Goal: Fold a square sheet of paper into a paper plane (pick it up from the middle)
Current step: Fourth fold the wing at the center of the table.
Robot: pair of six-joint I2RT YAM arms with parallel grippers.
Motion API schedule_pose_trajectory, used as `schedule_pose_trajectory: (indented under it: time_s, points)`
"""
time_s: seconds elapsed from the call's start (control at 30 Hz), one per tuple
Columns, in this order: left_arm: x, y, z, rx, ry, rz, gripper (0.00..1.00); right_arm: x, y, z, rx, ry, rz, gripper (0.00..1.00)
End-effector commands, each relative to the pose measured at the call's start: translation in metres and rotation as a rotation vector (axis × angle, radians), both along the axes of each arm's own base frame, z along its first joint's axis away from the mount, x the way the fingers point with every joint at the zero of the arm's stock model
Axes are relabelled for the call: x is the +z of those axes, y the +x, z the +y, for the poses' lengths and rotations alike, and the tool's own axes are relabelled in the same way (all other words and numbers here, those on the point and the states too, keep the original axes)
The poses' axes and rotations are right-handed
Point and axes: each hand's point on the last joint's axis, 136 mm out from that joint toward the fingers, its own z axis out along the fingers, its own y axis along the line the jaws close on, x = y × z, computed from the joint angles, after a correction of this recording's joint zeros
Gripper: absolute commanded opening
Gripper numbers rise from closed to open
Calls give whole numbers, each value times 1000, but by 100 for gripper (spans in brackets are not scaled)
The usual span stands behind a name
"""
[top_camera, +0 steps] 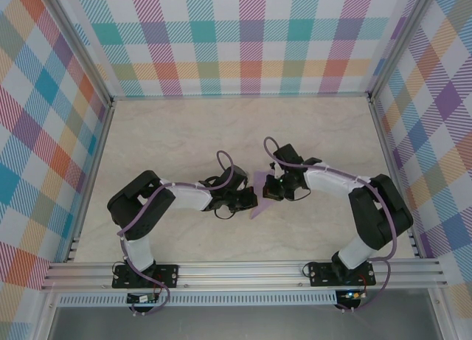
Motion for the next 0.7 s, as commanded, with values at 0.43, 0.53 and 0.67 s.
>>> schedule_pose_trajectory:
  time_s: [0.43,0.53,0.67]
  points:
    - [-59,-40,43,-4,238,181,0,-25,11,25,109,111,-46,0]
    - [-60,-43,45,1,247,194,0,-37,13,18,91,73,-32,0]
    - [-62,-48,49,3,260,210,0,-48,22,8,64,35,-29,0]
